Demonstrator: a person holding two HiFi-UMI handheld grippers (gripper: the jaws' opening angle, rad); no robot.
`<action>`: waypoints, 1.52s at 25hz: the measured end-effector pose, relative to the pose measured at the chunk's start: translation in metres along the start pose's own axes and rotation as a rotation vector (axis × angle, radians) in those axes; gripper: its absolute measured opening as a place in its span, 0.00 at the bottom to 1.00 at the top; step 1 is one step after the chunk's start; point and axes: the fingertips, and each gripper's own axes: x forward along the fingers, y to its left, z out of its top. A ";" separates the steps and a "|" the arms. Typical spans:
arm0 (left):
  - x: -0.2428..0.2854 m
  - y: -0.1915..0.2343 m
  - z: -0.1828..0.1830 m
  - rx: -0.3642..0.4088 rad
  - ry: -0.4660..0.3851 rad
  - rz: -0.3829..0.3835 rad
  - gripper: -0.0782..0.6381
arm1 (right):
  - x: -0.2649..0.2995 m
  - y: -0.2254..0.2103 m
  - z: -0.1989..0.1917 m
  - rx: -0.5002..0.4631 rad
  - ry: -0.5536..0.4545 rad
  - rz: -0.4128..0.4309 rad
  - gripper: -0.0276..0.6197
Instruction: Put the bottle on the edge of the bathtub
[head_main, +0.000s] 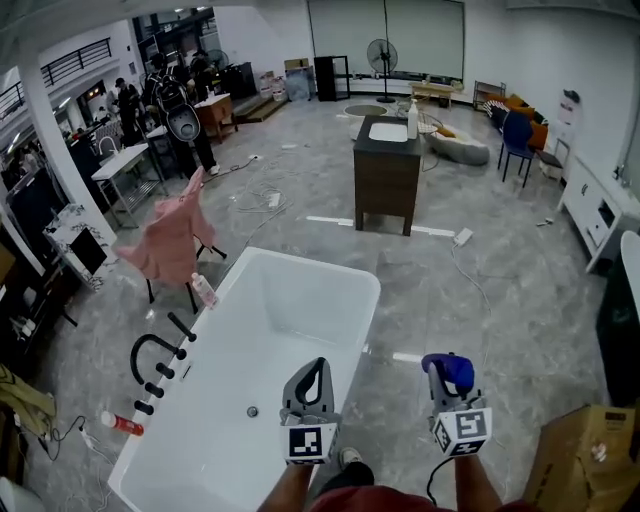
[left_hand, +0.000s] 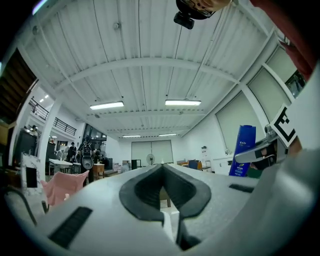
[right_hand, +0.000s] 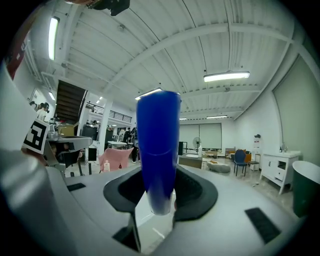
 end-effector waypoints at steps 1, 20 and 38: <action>0.014 0.008 -0.004 0.002 0.004 0.003 0.12 | 0.017 -0.001 0.003 -0.004 0.002 0.004 0.27; 0.123 0.132 -0.048 0.015 0.034 0.166 0.12 | 0.218 0.034 0.008 -0.014 0.051 0.171 0.27; 0.322 0.054 -0.068 0.078 0.078 0.338 0.12 | 0.383 -0.137 0.008 -0.021 -0.021 0.364 0.27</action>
